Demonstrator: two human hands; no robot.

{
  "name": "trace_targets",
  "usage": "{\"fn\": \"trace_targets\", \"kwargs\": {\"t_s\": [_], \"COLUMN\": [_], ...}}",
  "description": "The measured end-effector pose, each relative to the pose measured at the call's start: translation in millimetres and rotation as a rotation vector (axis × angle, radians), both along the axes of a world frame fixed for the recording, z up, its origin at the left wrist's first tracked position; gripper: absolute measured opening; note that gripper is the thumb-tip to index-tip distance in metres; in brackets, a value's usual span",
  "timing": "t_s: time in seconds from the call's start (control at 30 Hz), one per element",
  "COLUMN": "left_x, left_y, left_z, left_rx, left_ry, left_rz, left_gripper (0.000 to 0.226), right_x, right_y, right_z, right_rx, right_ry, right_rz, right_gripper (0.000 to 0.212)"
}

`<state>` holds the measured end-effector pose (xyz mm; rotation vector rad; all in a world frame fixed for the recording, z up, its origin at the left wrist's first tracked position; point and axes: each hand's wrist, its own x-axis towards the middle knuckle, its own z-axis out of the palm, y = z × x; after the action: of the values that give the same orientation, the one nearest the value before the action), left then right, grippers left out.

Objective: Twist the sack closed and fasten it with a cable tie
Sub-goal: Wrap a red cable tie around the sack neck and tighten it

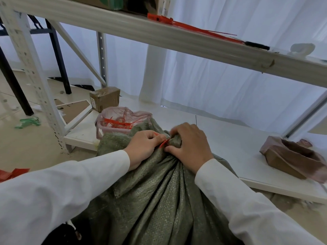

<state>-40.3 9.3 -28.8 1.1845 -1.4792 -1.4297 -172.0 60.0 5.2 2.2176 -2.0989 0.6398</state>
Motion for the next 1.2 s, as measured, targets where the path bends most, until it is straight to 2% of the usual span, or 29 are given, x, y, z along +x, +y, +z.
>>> {"fn": "trace_targets", "kwargs": {"t_s": [0.07,0.1,0.2,0.23,0.27,0.33,0.4,0.5,0.57,0.7,0.83,0.9,1.0,1.2], "left_x": [1.3,1.7,1.7,1.6,1.5,0.7,0.2,-0.5,-2.2,-8.1,-7.0,-5.6,-5.7,-3.8], "left_y": [-2.7,-3.4,-4.4,-5.1,-6.0,-8.5,-10.7,-11.8,-9.8,-1.0,4.9,8.1,12.0,13.9], "left_z": [0.2,0.7,1.6,2.1,2.5,3.2,4.1,3.2,2.3,1.6,1.8,1.6,1.3,2.0], "left_rx": [0.018,0.033,0.052,0.052,0.049,0.035,0.033,-0.001,-0.045,-0.169,-0.26,-0.293,-0.321,-0.26], "left_ry": [-0.015,-0.015,-0.031,-0.037,-0.042,-0.041,-0.031,-0.01,-0.004,-0.047,-0.095,-0.118,-0.136,-0.08], "left_rz": [0.002,0.0,0.009,0.015,0.02,0.026,0.036,0.062,0.115,0.199,0.23,0.216,0.169,0.14], "left_gripper": [0.02,0.021,0.024,0.026,0.029,0.028,0.027,0.028,0.026,0.02,0.016,0.015,0.016,0.013], "right_x": [-3.9,-5.6,-5.3,-4.0,-1.0,5.8,8.6,6.2,6.4,2.5,5.5,9.3,6.2,9.1], "right_y": [2.7,5.2,17.5,21.2,25.4,32.4,34.8,31.9,28.6,21.3,20.3,18.5,8.7,2.0], "right_z": [3.8,6.2,15.3,16.6,17.3,11.1,-2.1,-13.9,-18.3,-17.4,-17.5,-23.6,-27.7,-30.8], "right_rx": [-0.082,-0.17,-0.425,-0.418,-0.338,-0.057,0.081,-0.008,-0.041,-0.005,-0.021,-0.124,-0.265,-0.304], "right_ry": [-0.019,-0.03,-0.127,-0.164,-0.185,-0.145,-0.085,-0.151,-0.119,-0.104,0.101,0.186,0.147,0.147], "right_rz": [-0.014,-0.048,-0.138,-0.117,-0.082,0.0,0.042,0.02,0.019,-0.036,-0.124,-0.154,-0.185,-0.195], "right_gripper": [0.055,0.056,0.029,0.02,0.019,0.023,0.02,0.03,0.034,0.041,0.029,0.02,0.009,0.011]}}
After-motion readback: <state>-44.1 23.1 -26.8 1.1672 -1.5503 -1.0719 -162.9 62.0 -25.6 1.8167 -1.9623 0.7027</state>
